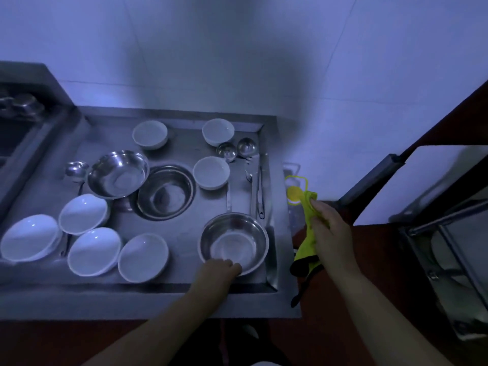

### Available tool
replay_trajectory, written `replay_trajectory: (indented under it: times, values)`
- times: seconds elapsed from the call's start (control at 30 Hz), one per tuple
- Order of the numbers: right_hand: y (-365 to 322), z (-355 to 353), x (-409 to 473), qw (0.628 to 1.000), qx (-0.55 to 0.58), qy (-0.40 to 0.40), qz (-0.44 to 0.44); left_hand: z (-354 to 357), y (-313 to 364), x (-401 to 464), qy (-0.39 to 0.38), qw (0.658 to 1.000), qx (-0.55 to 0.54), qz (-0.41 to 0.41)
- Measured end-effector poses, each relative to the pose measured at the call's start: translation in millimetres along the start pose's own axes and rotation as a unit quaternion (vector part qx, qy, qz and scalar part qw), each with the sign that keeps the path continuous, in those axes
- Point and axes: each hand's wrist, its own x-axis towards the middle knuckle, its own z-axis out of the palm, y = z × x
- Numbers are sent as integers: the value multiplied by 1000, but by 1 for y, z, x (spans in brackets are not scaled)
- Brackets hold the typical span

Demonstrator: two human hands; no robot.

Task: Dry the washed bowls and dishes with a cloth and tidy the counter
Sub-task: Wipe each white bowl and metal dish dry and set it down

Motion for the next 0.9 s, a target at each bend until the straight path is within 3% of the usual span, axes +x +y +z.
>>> replay_trajectory:
  times: [0.33, 0.4, 0.5, 0.6, 0.7, 0.8, 0.9]
  values:
    - [-1, 25, 5, 995, -13, -93, -30, 22, -8, 4, -28, 991, -109, -73]
    - [-5, 32, 4, 994, -19, -101, -36, 18, -15, -6, 19, 983, -163, -83]
    - [-15, 43, 3, 993, -5, -113, -36, 8, -40, -33, 180, 936, -239, -187]
    - [-25, 56, 1, 991, -2, -122, -49, 9, -83, -66, 245, 862, -264, -358]
    - [-34, 72, -5, 990, -3, -126, -57, 18, -122, -91, 229, 818, -274, -451]
    - [-41, 88, -13, 990, -4, -127, -56, 27, -141, -94, 167, 812, -302, -472]
    - [-45, 101, -21, 990, -17, -134, -50, 29, -150, -88, 133, 778, -370, -491]
